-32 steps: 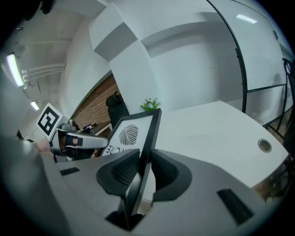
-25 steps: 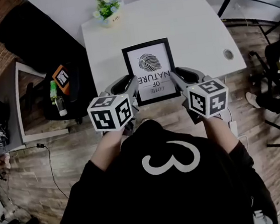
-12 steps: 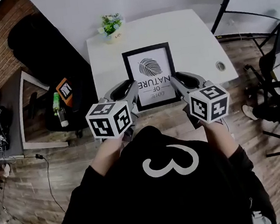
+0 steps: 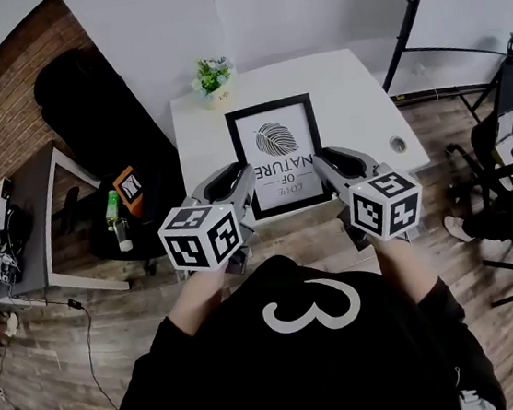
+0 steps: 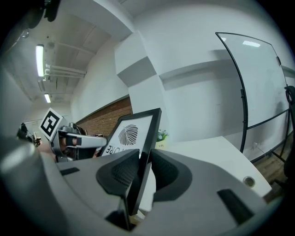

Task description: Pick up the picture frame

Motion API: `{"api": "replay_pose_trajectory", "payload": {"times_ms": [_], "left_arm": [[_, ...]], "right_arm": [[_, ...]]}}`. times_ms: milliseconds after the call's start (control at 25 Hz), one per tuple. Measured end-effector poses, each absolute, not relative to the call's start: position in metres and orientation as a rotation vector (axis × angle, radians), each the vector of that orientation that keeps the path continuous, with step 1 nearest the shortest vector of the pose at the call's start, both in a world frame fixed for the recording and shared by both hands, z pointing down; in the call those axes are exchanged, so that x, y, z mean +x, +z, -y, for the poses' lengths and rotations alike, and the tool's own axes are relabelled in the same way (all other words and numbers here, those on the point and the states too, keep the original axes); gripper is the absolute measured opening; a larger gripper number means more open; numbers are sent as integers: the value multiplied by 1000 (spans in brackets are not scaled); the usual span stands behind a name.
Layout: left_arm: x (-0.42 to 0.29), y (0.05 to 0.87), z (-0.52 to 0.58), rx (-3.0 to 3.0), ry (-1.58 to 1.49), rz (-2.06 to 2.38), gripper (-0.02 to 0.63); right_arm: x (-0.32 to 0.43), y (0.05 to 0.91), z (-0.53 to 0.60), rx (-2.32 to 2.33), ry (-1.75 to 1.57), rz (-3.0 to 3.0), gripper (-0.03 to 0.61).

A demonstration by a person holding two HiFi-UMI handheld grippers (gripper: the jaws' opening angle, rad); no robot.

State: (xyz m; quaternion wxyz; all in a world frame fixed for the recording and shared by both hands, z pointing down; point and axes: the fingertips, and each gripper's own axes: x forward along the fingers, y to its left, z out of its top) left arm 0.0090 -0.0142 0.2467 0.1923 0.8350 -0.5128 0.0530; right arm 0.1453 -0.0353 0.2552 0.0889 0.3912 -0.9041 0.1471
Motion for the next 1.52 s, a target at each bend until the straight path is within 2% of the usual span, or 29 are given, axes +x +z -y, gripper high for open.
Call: {"api": "replay_pose_trajectory", "payload": {"times_ms": [480,1520], "left_arm": [[7,216,-5,2404,130,1458,101],[5,221,-1,2397,136,1449,101]], "right_arm": [[144,223,16,1172,373,2768,97],[143,229,19,1173,382,2795,95]]}}
